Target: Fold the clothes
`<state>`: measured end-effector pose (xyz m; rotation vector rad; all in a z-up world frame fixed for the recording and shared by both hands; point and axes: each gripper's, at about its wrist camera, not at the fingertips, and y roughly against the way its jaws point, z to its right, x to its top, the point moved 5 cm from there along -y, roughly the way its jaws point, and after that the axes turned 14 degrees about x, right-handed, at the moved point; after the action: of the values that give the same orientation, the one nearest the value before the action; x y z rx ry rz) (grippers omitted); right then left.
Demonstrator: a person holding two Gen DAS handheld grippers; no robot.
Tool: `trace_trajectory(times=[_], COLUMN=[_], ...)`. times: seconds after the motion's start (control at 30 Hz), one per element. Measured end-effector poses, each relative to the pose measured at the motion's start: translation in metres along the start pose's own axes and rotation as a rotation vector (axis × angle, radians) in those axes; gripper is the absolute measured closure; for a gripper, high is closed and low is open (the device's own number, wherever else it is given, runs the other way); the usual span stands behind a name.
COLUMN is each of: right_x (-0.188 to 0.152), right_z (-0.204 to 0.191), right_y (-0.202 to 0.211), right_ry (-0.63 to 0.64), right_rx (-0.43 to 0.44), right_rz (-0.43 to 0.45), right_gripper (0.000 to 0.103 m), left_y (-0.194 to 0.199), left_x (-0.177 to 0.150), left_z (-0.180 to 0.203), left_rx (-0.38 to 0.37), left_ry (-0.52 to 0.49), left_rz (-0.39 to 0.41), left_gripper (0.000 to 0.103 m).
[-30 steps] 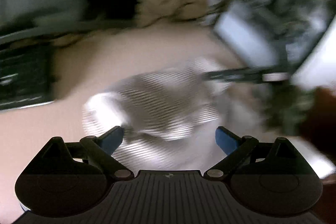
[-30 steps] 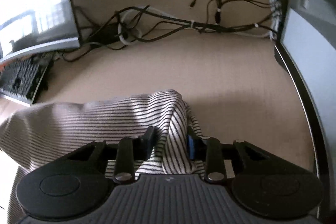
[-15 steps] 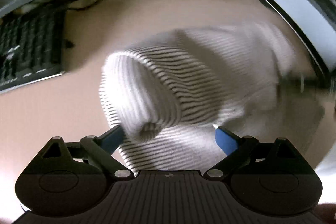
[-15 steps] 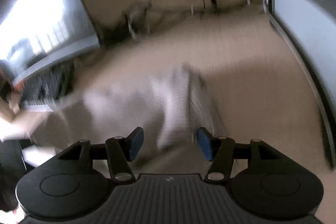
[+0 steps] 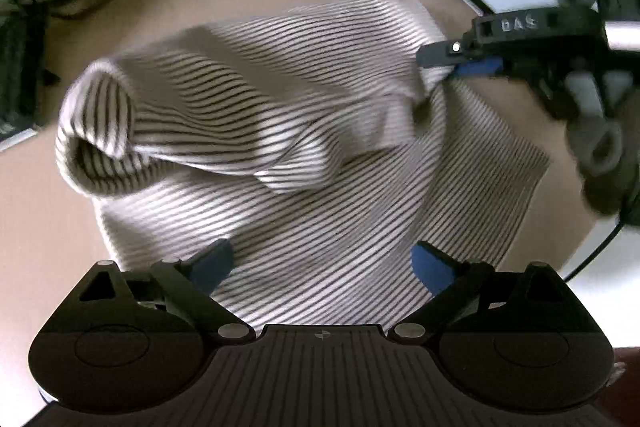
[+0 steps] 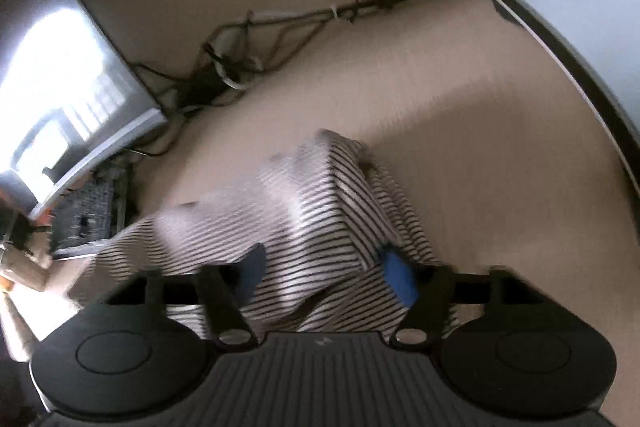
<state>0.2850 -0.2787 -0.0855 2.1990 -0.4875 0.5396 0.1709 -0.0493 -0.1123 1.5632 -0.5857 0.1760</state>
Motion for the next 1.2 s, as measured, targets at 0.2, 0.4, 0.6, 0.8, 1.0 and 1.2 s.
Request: trace_trajectory(times=[0.2,0.4,0.6,0.8,1.0,1.2], right_x=[0.035,0.024,0.027,0.064,0.078,0.062], right_z=[-0.039,-0.009,-0.011,-0.029,-0.081,-0.12], right_y=[0.002,-0.031,-0.01,0.008,-0.024,-0.077], right_ry=[0.238,0.252,0.285,0.332,0.514,0.794], right_rx=[0.038,-0.034,0.015,0.06,0.167,0.211], right_rz=[0.072,-0.04,-0.033,0.05,-0.016,-0.233], right_gripper=[0.077,0.076,0.072,0.071,0.043,0.026], left_y=[-0.008,-0.012,0.065,0.073,-0.011,-0.018], left_x=[0.005,0.004,0.008,0.06,0.059,0.053], left_z=[-0.044,-0.055,-0.036,-0.04,-0.054,-0.055], left_rx=[0.123,0.104,-0.148,-0.155,-0.047,-0.021], left_ry=[0.046,0.077,0.14,0.226,0.269,0.207], left_rz=[0.009,0.001,0.098,0.223,0.035,0.09], left_gripper=[0.004,0.004,0.004,0.004,0.004,0.004])
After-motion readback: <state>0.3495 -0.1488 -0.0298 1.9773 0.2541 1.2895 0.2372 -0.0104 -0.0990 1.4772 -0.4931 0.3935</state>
